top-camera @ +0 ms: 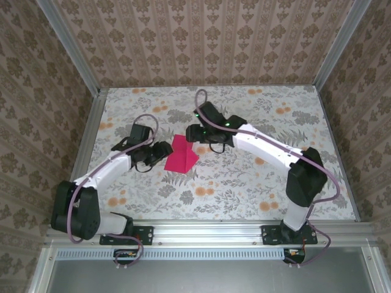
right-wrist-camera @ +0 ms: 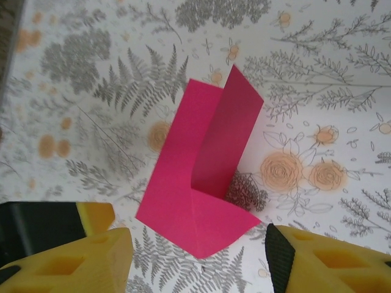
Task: Fold a paper plane with a square sheet of paper (pick it up from the middle)
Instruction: Move the paper to the center of the table.
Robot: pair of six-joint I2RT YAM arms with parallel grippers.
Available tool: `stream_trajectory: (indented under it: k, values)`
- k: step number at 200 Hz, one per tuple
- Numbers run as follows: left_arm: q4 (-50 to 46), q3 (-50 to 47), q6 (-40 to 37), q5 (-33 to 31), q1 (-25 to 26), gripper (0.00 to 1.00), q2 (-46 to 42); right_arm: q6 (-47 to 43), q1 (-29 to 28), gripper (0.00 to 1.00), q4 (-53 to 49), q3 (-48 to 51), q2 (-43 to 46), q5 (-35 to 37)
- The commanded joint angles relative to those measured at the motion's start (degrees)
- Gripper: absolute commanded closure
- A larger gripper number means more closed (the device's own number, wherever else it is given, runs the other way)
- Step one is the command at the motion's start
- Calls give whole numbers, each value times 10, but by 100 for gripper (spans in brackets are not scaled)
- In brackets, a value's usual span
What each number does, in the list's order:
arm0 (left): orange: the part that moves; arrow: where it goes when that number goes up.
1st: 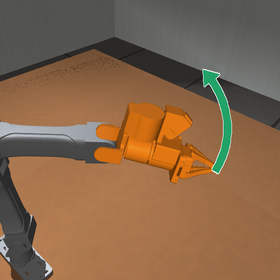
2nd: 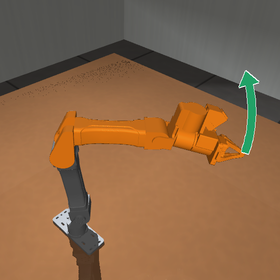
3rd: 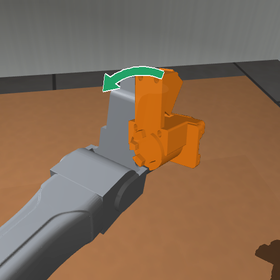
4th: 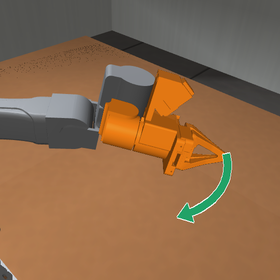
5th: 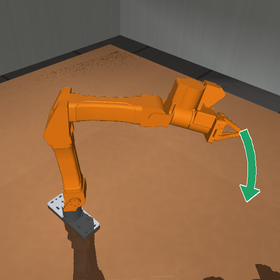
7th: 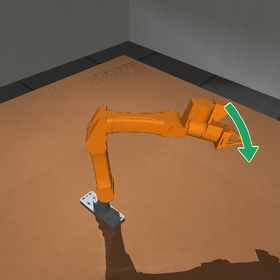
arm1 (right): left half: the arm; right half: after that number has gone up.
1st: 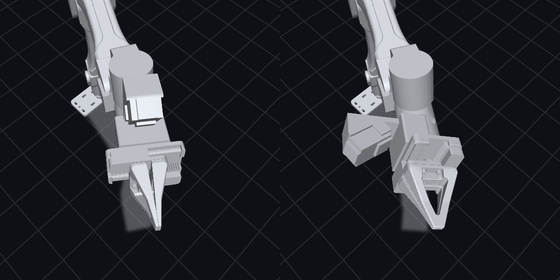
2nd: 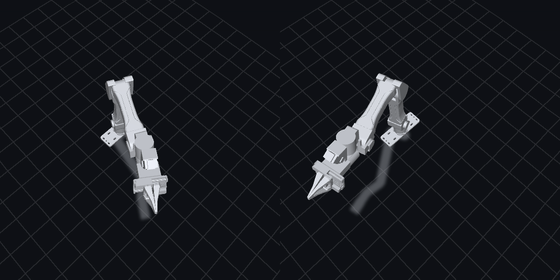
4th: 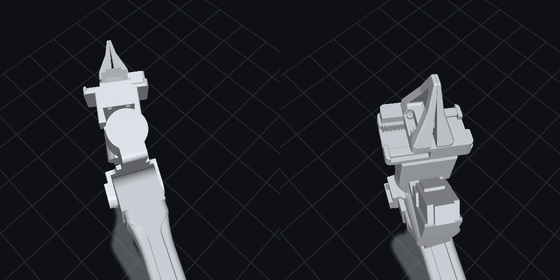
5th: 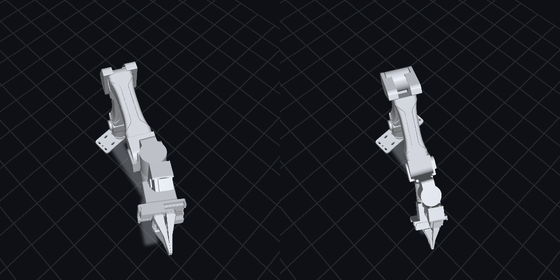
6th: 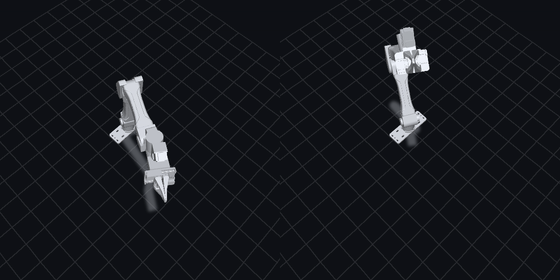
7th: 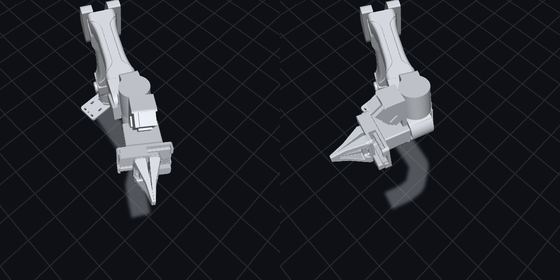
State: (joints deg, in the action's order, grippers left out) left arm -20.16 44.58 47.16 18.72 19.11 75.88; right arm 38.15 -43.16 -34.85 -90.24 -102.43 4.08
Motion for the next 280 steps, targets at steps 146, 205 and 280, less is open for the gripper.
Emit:
stream_trajectory:
  k: [146, 205, 280]
  values:
    - [-37, -65, 14, 31, -94, 15, -24, 129, -76, 52, -246, -259, -278, 133]
    - [-37, -56, -4, 48, -94, 7, -12, 144, -67, 69, -257, -254, -281, 159]
    - [-16, -45, -25, 79, -79, 0, -5, 149, -44, 87, -152, -129, -201, 114]
